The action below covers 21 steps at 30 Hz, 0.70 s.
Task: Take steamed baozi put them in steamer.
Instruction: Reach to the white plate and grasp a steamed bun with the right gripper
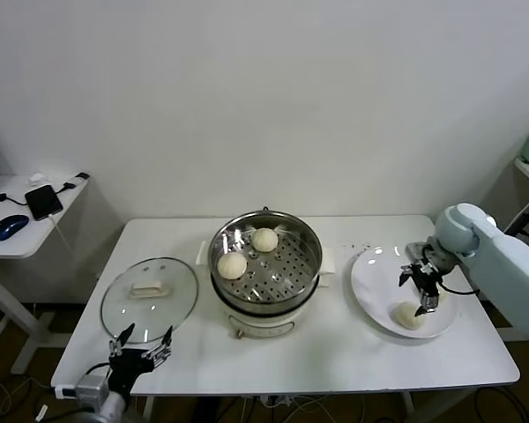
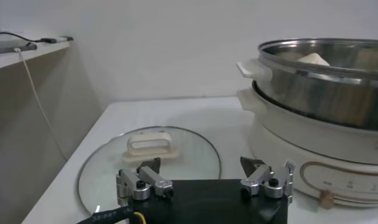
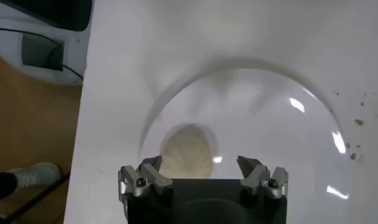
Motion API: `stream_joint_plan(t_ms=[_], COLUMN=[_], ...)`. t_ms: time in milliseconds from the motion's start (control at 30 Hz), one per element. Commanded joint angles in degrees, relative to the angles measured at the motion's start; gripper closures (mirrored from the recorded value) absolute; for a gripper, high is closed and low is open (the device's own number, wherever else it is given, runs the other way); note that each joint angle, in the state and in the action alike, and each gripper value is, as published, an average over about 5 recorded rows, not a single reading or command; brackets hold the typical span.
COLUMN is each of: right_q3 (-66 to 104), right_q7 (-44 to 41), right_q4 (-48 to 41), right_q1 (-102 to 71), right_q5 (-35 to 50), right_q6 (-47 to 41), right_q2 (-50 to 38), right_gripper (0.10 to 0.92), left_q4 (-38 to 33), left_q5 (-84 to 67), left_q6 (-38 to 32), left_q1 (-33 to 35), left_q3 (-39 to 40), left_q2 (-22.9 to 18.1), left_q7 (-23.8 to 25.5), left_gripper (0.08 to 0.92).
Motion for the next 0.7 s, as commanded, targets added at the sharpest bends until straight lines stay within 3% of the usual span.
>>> stream_joint_plan(t_ms=[33, 700], right_q3=[5.1, 5.7], right_q7=[0.6, 1.8], right_q4=[-4.6, -7.4], right_q1=[-5.1, -5.3], right_q5=[-4.6, -5.9], right_q6=[2.2, 2.3], right_q2=[2.9, 4.8], right_gripper=[0.203, 0.203], left_q4=[-0.5, 0.1], left_q5=[0.4, 0.7], left_q6=[0.0, -0.2], left_q1=[0.5, 0.7], left_q3=[-0.4, -0.5], left_q2=[-0.4, -0.2], left_q7=[1.1, 0.8], left_gripper=[0.177, 0.177])
